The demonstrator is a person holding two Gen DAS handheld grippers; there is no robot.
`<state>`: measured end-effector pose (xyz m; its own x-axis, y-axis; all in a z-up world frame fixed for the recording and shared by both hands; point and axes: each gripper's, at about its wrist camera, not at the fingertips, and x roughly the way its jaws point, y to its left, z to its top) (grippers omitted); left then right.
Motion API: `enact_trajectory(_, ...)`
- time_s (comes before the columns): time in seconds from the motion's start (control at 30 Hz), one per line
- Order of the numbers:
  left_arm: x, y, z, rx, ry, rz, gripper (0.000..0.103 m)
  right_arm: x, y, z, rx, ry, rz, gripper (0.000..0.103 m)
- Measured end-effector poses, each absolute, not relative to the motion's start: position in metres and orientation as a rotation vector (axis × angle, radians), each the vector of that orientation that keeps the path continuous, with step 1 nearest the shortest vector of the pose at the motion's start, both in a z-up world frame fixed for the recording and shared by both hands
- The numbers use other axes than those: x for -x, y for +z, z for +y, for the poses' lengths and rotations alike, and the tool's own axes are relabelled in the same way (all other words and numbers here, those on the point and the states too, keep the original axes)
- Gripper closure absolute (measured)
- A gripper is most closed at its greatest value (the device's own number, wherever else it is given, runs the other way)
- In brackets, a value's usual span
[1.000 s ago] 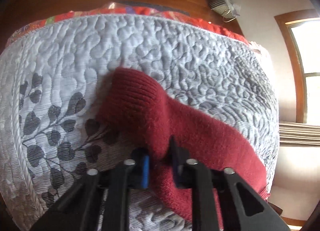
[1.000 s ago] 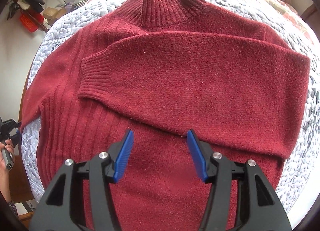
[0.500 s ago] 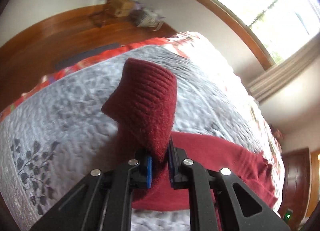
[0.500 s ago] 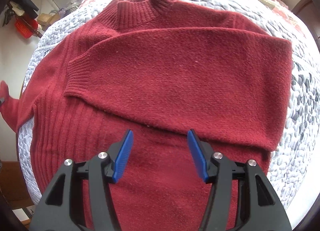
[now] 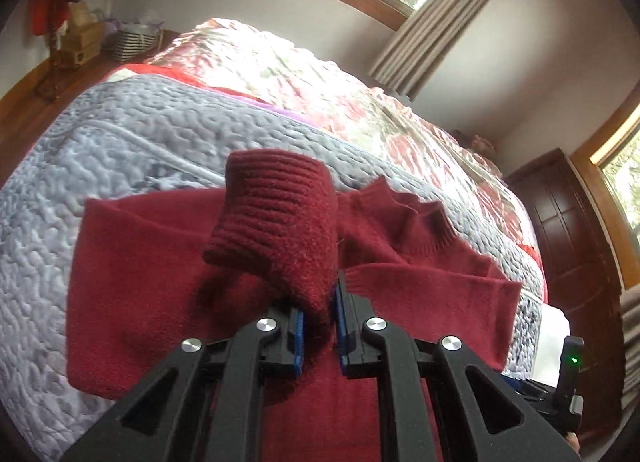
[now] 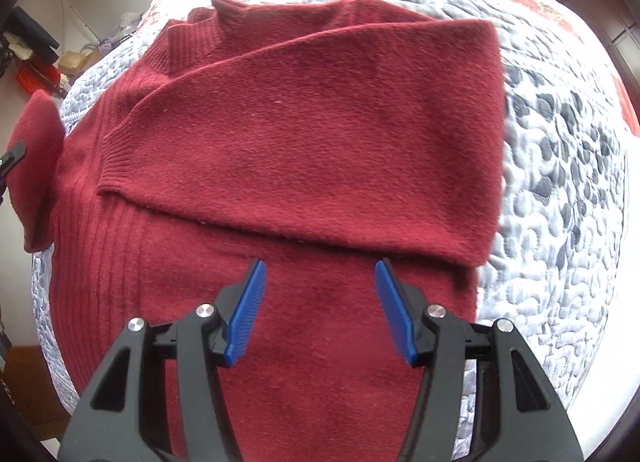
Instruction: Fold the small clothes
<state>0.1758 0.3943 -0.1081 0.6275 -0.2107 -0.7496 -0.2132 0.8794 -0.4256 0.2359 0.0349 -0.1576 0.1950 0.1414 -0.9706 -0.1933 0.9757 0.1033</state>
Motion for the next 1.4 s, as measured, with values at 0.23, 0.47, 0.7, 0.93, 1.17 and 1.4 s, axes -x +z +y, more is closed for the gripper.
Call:
enact_trajectory(0.23,-0.204,-0.139,0.318,0.446,-0.095,0.992,0.091,-0.233,-0.166,0.012,0.019,0.226,1.371,0.046)
enact_trajectory(0.47,-0.204,-0.188,0.294,0.422,-0.147,1.11,0.079,-0.231,-0.175,-0.001,0.0,0.231,1.392,0.045)
enact_trajectory(0.7,-0.186,-0.173,0.256,0.398,-0.471,1.111,0.049,-0.234,-0.178,-0.003,-0.001,0.225,1.4,0.044)
enact_trajectory(0.93,-0.174,-0.159,0.318,0.361,-0.273,1.131,0.046,-0.243,-0.164,0.01,-0.03,0.259,1.374,0.044)
enact_trajectory(1.17,-0.161,-0.14,0.403,0.266,0.054,1.082,0.045,-0.276,-0.153,0.052,-0.116,0.413,1.364,0.044)
enact_trajectory(1.4,-0.151,-0.133,0.455,0.302,0.161,1.071,0.039,-0.312,-0.175,0.102,-0.114,0.446,1.44,0.046)
